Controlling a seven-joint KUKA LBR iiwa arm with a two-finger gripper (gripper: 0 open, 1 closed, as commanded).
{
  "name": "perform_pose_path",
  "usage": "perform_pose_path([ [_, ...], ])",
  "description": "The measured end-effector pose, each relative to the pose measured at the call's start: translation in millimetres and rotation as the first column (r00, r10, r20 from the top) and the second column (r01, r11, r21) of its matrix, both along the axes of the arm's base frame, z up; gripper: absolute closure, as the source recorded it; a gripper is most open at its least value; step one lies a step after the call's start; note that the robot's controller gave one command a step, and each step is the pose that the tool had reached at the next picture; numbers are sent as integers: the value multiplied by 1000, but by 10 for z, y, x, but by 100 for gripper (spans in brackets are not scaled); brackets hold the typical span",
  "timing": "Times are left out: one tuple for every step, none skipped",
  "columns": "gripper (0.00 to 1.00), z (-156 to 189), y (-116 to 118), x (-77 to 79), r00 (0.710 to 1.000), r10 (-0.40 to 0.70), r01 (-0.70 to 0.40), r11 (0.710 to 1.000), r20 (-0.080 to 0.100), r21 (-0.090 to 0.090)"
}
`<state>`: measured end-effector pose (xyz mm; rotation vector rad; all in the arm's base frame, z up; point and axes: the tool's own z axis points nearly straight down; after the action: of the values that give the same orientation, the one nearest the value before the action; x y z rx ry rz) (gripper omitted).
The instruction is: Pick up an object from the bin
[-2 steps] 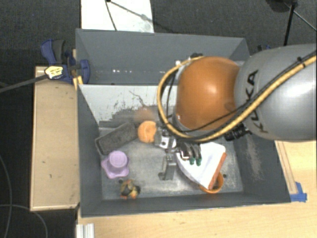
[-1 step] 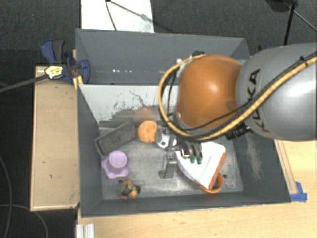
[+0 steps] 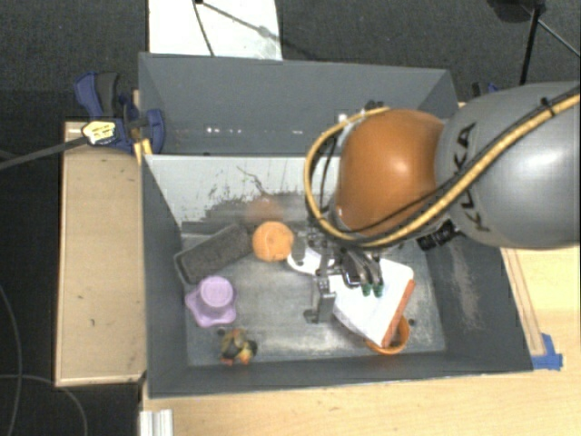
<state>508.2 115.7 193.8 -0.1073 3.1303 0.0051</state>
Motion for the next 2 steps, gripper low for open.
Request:
perform_pose_path([
  [0,-308,-224,105,1000,-27,27,1000,-11,-5],
  [0,-288,-510,257,980,-199,199,980,-5,-1],
])
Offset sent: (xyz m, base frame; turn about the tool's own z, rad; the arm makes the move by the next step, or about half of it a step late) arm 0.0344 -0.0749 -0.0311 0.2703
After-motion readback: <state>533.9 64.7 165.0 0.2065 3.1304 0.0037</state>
